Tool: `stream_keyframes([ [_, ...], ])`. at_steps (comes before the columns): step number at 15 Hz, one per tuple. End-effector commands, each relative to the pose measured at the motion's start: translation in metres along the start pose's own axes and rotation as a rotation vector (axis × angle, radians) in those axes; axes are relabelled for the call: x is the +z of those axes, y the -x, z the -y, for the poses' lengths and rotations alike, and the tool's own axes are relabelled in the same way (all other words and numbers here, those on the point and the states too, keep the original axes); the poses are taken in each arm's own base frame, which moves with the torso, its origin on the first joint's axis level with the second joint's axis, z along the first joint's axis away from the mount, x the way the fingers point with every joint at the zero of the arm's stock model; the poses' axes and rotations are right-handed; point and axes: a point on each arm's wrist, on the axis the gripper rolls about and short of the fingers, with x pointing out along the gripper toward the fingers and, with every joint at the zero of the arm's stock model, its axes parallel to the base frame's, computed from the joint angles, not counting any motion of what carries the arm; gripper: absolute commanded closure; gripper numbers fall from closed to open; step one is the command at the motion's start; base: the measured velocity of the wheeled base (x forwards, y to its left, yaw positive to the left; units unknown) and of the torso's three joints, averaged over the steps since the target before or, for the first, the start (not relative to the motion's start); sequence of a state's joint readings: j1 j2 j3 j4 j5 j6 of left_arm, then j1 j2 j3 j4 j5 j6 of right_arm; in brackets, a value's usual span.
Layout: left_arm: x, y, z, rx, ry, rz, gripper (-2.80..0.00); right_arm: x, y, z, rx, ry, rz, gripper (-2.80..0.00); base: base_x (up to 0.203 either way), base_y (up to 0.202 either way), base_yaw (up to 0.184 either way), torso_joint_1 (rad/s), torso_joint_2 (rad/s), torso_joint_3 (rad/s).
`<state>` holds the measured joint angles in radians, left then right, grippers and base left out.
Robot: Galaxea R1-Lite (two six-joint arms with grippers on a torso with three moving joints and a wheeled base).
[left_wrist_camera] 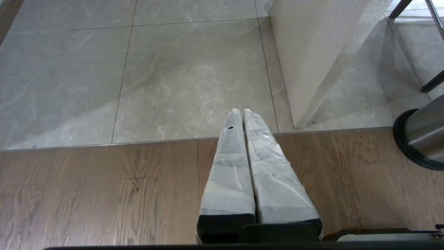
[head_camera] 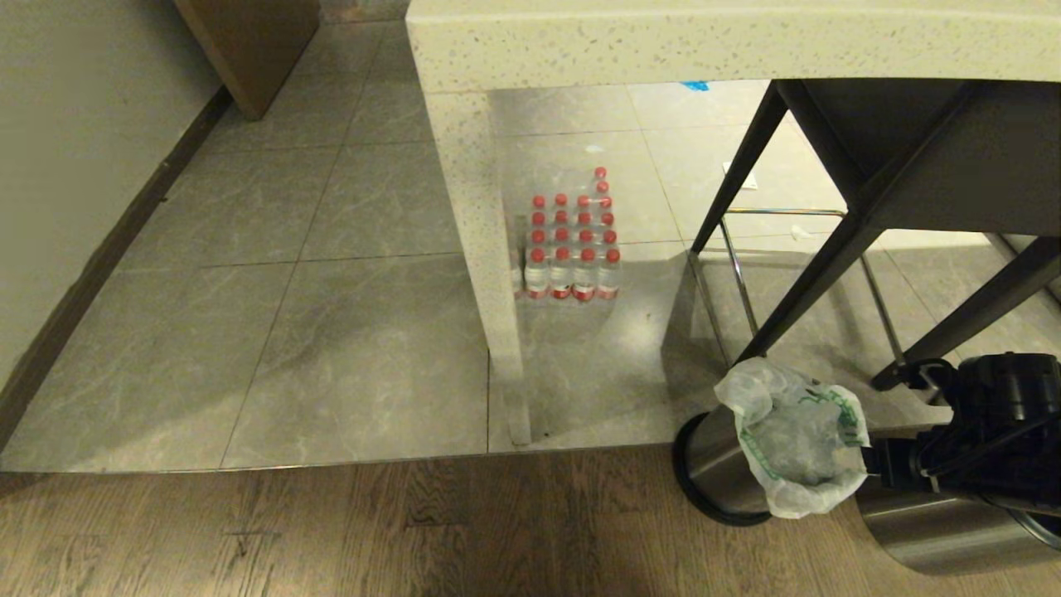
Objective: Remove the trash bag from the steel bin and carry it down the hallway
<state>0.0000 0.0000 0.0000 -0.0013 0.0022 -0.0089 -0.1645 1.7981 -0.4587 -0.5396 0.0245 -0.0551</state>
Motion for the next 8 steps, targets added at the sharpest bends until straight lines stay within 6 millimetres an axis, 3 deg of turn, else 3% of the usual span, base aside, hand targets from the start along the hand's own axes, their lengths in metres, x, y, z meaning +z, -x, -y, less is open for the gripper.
stream_keyframes([
  [1, 0.0000, 0.0001, 0.0000, 0.001, 0.000, 0.001, 0.00, -0.1897, 0.2071, -0.0092, 0.083, -0.037, 0.746, -2.80, 0.000, 0.000, 0.000, 0.000, 0.00, 0.000],
  [8, -0.0004, 0.0000, 0.0000, 0.000, 0.001, 0.000, 0.00, -0.1904, 0.2048, -0.0100, 0.110, -0.022, 0.747, -2.80, 0.000, 0.000, 0.000, 0.000, 0.00, 0.000],
])
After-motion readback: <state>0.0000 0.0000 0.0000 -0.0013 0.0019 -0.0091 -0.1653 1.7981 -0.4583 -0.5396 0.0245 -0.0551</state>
